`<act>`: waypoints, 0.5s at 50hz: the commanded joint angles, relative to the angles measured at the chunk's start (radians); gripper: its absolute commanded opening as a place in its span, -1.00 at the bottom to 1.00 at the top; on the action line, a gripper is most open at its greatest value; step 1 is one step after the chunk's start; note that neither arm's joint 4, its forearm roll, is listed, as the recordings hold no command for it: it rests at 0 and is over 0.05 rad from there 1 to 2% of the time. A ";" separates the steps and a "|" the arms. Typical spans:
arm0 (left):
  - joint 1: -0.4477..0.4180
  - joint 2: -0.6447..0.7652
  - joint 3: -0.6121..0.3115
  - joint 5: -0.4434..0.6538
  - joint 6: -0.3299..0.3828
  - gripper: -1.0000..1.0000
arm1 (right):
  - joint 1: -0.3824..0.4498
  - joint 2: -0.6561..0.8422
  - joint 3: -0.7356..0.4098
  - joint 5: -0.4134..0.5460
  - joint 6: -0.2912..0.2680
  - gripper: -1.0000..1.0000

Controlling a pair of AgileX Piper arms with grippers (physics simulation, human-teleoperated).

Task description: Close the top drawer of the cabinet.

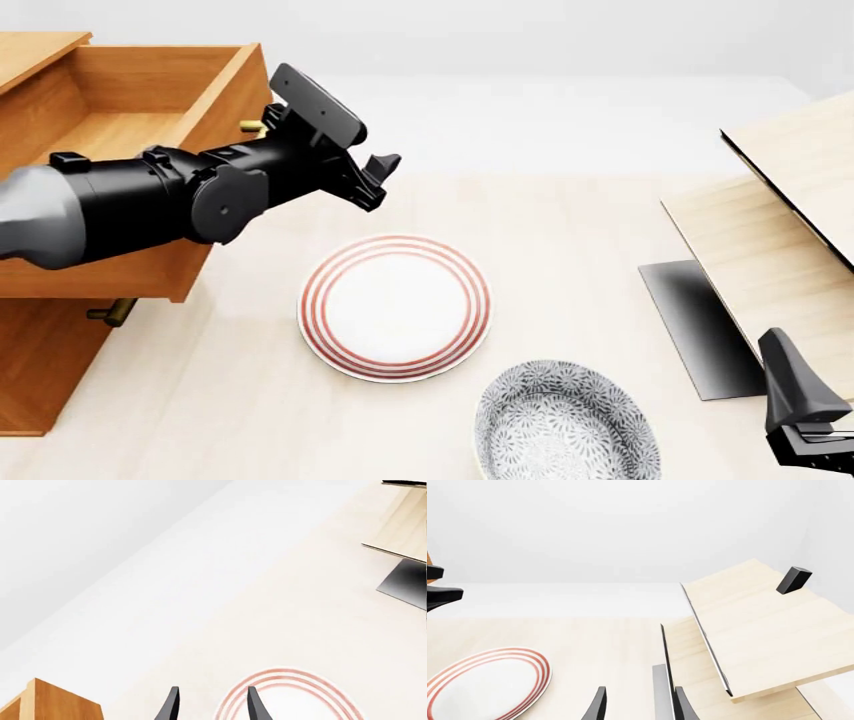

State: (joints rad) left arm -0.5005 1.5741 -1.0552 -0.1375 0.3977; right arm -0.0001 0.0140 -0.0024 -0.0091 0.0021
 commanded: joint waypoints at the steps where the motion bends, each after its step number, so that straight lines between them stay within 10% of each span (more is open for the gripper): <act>1: 0.124 0.019 0.026 -0.010 0.057 1.00 | 0.000 0.000 0.000 0.000 0.001 1.00; 25: 0.336 -0.085 0.146 -0.042 0.095 1.00 | 0.000 0.000 0.000 0.000 0.000 1.00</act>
State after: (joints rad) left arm -0.2473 1.5386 -0.9554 -0.1829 0.4777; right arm -0.0002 0.0139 -0.0024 -0.0091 0.0021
